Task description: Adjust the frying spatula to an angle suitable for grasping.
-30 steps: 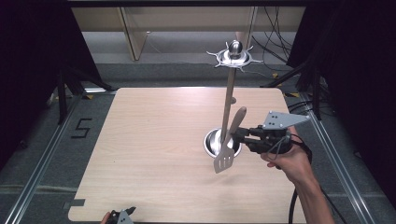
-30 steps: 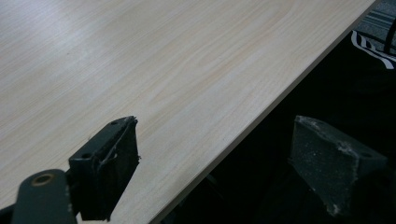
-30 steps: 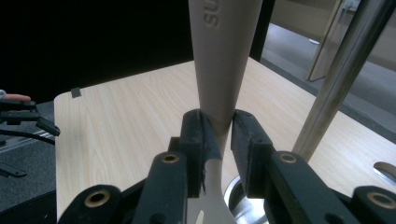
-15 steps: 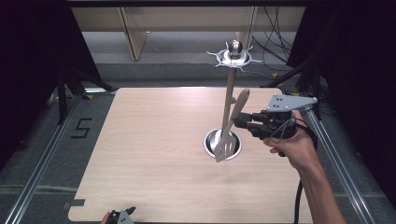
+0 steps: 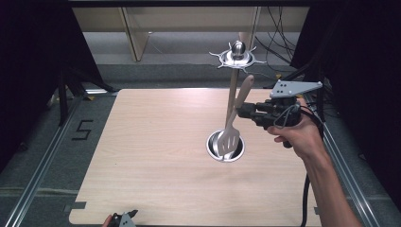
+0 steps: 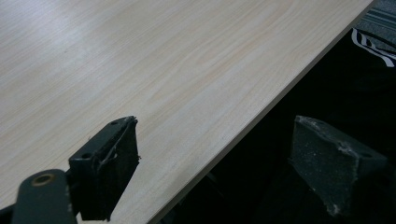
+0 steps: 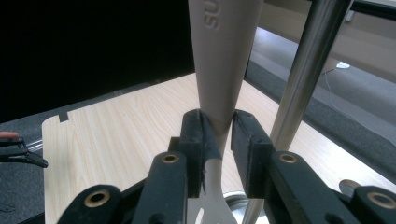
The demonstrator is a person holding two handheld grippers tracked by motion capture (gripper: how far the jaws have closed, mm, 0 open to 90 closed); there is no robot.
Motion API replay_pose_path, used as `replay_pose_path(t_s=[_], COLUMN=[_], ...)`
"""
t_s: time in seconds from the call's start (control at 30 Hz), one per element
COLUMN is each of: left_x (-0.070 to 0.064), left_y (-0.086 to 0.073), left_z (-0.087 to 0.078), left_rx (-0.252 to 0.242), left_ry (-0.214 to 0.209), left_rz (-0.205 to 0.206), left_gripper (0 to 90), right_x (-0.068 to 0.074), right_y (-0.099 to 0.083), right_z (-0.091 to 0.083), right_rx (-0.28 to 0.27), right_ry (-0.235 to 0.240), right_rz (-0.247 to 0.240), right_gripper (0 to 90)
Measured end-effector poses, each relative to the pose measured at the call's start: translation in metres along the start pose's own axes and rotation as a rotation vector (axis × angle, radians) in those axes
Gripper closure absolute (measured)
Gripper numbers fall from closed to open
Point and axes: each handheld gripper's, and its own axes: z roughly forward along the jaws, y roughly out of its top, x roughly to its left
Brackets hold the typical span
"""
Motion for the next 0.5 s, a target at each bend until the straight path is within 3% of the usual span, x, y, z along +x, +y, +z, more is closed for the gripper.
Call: replay_pose_path(t_s=[0.17,0.23,0.3,0.33,0.4,0.43,0.5], left_x=[0.0000,0.0000,0.0001,-0.0018,-0.0024,0.0012,0.0011], left_y=[-0.0001,-0.0001,0.0001,-0.0003,-0.0007,0.0003,0.0002], left_z=[0.0001,0.0000,-0.0004,-0.0002,0.0009,-0.0010,-0.0006], left_rx=[0.001,0.002,0.010,0.012,0.000,0.015,0.014], left_ry=[0.000,0.001,0.002,0.003,0.005,-0.011,-0.009], left_rz=[0.002,0.003,0.003,-0.026,-0.031,0.026,0.023], left_gripper=[14.8,14.8,14.8,14.8,14.8,14.8,14.8], right_x=[-0.0046,-0.0041,-0.0059,-0.0051,-0.0073,-0.0076,-0.0076], right_y=[0.0050,0.0062,0.0069,0.0076,0.0083,0.0092,0.0102], right_z=[0.0027,0.0027,0.0036,0.0023,0.0037,0.0024,0.0033], right_rx=[0.001,0.018,0.011,0.030,0.009,0.031,0.027], right_ry=[-0.010,-0.004,-0.024,-0.005,-0.018,-0.009,-0.019], right_rz=[-0.012,0.010,-0.002,0.022,0.003,0.006,0.013], right_gripper=[75.5,75.5,75.5,75.5,75.5,75.5,75.5])
